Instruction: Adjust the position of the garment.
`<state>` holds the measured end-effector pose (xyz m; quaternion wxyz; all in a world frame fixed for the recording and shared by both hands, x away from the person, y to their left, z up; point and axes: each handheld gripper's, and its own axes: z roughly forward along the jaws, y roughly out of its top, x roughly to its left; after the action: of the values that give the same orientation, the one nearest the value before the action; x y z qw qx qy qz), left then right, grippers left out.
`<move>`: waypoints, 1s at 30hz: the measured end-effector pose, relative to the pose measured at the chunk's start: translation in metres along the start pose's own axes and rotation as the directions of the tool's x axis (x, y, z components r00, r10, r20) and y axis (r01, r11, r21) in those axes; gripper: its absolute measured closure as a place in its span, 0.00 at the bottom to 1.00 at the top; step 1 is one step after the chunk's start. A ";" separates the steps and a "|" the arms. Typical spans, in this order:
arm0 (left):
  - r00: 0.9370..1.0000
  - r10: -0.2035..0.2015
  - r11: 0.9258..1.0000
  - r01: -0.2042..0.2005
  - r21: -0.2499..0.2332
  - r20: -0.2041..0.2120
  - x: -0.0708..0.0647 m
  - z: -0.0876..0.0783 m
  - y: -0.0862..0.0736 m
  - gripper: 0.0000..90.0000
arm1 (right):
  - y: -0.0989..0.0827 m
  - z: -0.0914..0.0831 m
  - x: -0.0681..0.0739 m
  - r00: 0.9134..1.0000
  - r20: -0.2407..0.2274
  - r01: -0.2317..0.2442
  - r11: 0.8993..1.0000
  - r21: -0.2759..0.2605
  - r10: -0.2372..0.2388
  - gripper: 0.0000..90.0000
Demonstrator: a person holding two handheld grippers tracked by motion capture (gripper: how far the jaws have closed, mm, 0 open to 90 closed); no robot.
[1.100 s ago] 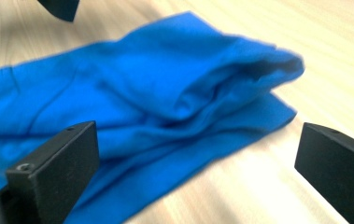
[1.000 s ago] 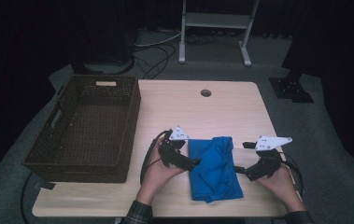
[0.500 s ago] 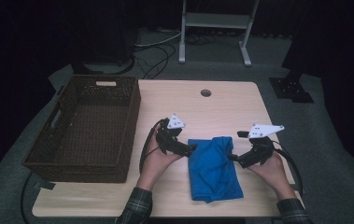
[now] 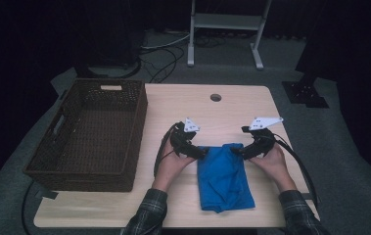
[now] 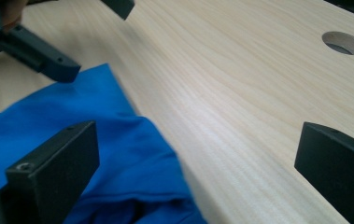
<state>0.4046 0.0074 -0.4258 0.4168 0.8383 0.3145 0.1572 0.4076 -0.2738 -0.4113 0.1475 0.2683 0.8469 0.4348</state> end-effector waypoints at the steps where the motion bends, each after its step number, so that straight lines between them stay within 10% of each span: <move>1: 1.000 0.001 1.000 -0.001 0.006 -0.006 0.001 0.002 -0.001 0.00 | -0.001 0.002 -0.002 1.000 0.003 -0.003 1.000 0.004 0.003 0.00; 13: 0.994 0.062 0.994 -0.054 0.096 -0.091 0.001 0.016 -0.007 0.00 | -0.021 0.019 -0.017 0.997 0.070 0.000 0.993 0.119 -0.008 0.00; 30: 0.988 0.033 0.995 -0.017 0.102 -0.153 0.006 0.013 -0.008 0.01 | -0.035 0.008 -0.029 0.994 0.108 -0.034 0.991 0.133 0.020 0.00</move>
<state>0.4128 0.0065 -0.4399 0.3464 0.8473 0.3428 0.2110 0.4236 -0.3017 -0.4442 0.1681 0.3118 0.8615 0.3637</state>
